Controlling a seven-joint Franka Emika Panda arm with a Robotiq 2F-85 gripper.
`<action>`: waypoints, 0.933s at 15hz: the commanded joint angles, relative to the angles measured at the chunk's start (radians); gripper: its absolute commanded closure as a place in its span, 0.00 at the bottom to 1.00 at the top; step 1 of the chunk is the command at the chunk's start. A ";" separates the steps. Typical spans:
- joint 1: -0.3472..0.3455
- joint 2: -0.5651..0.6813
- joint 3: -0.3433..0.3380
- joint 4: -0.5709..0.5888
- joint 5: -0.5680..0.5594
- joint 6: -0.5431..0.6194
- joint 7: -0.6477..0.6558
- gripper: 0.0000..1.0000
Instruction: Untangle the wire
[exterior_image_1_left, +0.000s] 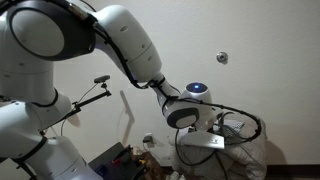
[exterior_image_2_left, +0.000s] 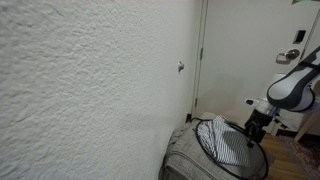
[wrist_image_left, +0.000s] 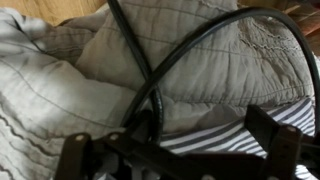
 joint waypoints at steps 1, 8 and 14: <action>0.059 -0.005 -0.024 0.001 0.020 -0.032 0.024 0.00; 0.103 -0.026 -0.053 -0.010 0.024 0.003 0.033 0.32; 0.090 -0.071 -0.045 -0.030 0.028 0.024 0.031 0.77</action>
